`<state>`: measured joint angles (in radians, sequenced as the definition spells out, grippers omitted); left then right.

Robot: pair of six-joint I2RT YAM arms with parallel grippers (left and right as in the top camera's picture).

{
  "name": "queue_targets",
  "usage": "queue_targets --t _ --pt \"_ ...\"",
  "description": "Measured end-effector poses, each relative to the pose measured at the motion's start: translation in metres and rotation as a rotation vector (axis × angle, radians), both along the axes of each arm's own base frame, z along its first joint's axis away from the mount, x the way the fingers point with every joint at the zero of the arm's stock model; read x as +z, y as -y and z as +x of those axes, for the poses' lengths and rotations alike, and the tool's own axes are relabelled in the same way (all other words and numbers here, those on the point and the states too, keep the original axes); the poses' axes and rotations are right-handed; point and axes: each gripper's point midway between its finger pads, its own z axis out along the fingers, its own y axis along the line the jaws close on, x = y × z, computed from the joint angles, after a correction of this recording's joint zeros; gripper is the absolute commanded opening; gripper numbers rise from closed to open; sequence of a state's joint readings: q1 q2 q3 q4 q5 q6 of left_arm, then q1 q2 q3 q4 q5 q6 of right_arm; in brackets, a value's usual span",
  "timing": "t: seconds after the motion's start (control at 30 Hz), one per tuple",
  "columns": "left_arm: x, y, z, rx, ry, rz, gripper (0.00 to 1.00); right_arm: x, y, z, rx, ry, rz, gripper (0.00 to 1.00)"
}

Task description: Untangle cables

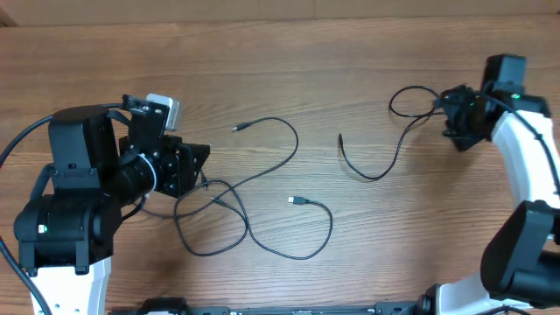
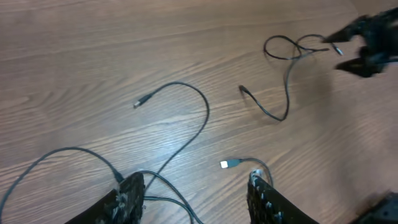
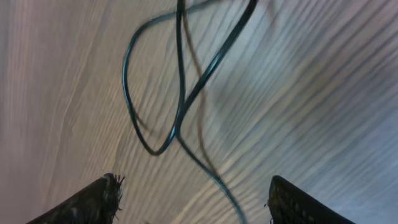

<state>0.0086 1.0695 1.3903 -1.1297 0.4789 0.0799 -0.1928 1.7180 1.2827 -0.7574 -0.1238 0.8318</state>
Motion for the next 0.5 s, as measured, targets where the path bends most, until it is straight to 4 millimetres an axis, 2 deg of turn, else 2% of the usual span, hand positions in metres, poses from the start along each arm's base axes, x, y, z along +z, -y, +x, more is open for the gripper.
queue_targets --t 0.07,0.17,0.3,0.5 --pt "0.001 0.002 -0.001 -0.009 0.0 -0.009 0.53 -0.007 -0.014 0.008 -0.01 0.035 0.021 0.76" --pt "0.002 0.005 -0.002 -0.021 0.0 -0.022 0.53 -0.014 -0.041 0.018 0.008 0.08 0.045 0.85" --pt "0.002 0.006 -0.002 -0.029 0.0 -0.03 0.53 -0.021 -0.069 0.024 0.033 0.082 0.062 0.87" --pt "0.002 0.006 -0.002 -0.029 0.0 -0.031 0.54 -0.04 -0.073 0.022 0.017 0.031 0.077 0.98"
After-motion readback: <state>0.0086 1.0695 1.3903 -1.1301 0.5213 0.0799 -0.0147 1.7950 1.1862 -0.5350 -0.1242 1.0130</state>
